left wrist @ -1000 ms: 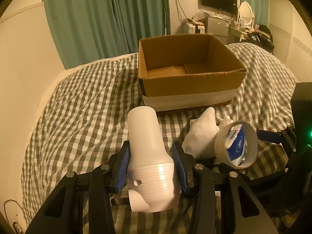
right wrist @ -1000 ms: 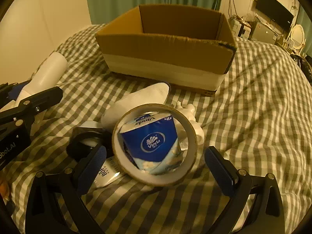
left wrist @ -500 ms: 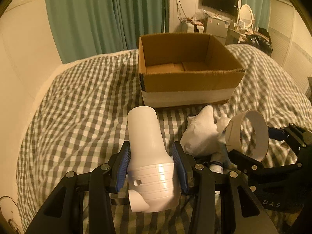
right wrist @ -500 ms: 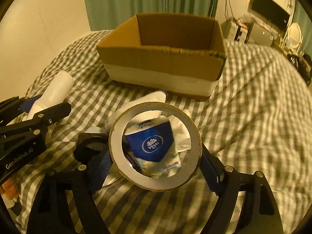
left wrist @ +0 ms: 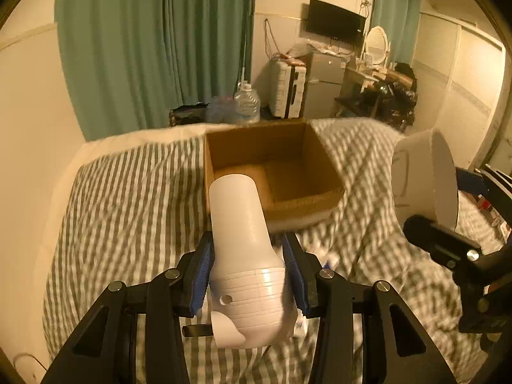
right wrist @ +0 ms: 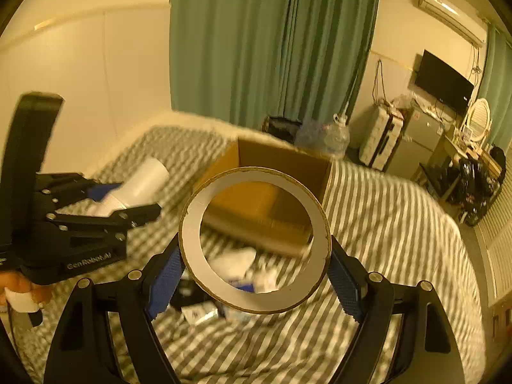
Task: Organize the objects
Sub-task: 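Carry bottle and tape roll into the cardboard box and open both grippers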
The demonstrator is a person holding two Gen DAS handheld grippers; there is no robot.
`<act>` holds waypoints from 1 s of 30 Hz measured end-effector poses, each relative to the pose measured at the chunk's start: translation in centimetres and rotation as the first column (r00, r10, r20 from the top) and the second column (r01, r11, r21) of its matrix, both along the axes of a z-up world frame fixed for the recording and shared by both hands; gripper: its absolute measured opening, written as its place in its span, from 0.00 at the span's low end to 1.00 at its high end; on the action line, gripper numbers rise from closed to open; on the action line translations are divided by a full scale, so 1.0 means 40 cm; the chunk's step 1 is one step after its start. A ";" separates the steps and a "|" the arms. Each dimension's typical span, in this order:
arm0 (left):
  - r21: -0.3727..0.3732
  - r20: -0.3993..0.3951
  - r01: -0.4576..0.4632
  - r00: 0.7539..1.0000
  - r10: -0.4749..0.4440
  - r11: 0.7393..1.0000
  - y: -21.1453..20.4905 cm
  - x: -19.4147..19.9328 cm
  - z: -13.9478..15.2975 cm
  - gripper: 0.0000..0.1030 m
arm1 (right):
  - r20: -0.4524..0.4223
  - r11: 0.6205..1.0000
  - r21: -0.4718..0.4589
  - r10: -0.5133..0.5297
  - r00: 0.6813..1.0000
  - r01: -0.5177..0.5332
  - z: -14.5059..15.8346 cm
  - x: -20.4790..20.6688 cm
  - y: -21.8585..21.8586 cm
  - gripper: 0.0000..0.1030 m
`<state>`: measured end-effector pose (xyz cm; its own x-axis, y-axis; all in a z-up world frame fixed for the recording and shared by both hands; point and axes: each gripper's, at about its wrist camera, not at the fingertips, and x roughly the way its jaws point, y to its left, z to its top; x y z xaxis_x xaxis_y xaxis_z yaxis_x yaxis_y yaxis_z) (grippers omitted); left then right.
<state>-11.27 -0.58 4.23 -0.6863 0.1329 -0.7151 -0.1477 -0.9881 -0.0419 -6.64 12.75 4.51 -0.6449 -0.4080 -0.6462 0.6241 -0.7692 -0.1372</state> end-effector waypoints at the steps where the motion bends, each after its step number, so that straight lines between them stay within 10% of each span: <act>1: -0.011 -0.015 0.011 1.000 -0.011 1.000 0.005 -0.016 0.029 0.43 | -0.010 1.000 -0.009 0.002 1.000 -0.002 0.040 -0.018 -0.003 0.80; 10: -0.091 -0.059 0.122 0.990 -0.127 0.988 0.038 -0.244 0.141 0.43 | 0.053 1.000 0.006 -0.001 0.999 0.001 0.152 -0.220 -0.069 0.80; 30: 0.010 0.039 0.149 0.988 -0.150 0.989 0.003 -0.580 -0.182 0.43 | 0.170 0.998 0.005 -0.056 0.984 0.056 -0.154 -0.595 -0.157 0.80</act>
